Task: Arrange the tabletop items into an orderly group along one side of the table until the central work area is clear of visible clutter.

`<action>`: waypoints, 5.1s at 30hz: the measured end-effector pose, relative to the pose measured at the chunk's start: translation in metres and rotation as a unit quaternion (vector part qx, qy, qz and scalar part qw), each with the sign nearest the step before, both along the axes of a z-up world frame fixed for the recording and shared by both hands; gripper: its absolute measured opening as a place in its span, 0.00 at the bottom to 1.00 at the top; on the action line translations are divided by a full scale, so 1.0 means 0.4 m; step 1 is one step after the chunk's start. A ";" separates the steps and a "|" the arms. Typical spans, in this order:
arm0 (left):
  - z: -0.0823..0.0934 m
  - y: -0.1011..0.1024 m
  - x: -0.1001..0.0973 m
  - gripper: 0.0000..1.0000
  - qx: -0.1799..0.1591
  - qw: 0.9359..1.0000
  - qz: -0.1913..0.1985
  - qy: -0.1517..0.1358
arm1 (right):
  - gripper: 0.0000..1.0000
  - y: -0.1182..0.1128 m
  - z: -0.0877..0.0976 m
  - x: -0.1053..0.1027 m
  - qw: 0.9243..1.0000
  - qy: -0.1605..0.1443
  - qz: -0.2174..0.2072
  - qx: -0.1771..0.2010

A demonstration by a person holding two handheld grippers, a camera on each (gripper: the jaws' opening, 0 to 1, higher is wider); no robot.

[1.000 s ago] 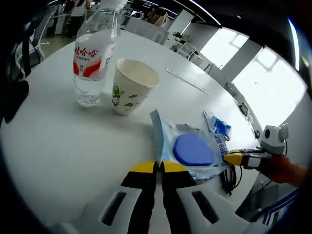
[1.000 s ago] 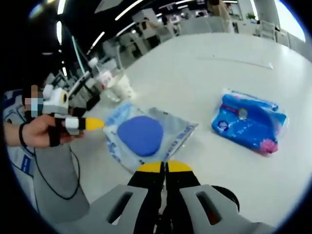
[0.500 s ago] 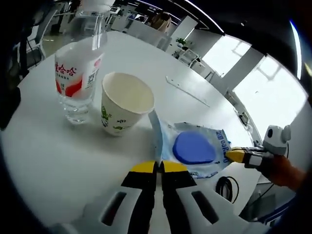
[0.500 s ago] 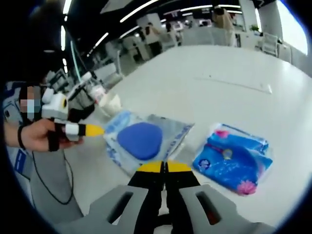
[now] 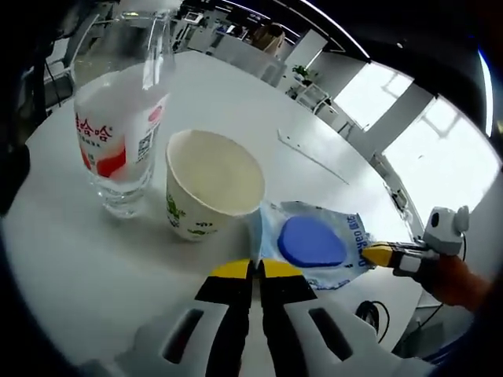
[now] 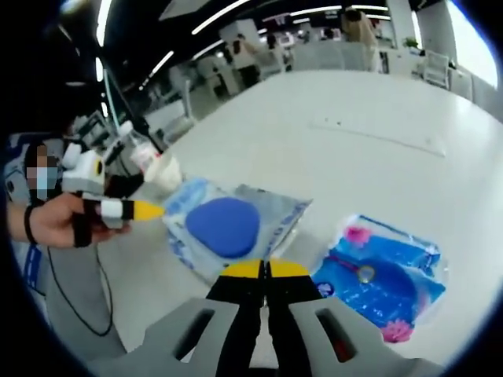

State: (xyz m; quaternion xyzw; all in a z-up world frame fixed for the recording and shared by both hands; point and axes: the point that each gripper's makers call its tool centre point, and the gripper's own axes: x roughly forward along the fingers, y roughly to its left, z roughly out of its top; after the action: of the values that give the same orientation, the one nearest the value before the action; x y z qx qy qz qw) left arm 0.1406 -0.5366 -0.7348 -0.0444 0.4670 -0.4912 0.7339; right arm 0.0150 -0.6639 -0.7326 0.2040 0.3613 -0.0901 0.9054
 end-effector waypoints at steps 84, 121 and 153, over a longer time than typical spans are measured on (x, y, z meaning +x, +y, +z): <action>-0.007 0.135 -0.018 0.08 0.021 0.998 -0.049 -0.041 | 0.10 -0.049 -0.010 -0.227 0.995 0.038 -0.087 -0.036; 0.052 0.316 -0.079 0.14 0.025 0.990 -0.082 -0.109 | 0.10 -0.229 -0.056 -0.346 0.966 0.058 -0.253 -0.020; 0.046 0.371 -0.047 0.13 0.027 0.995 -0.023 -0.090 | 0.00 -0.240 -0.060 -0.380 0.982 0.056 -0.173 -0.048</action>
State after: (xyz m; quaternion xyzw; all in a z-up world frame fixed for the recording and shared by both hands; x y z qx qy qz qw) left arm 0.1220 -0.3883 -0.7164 0.0303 0.4129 -0.4969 0.7627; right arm -0.1371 -0.7598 -0.7566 0.2147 0.3660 -0.2742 0.8630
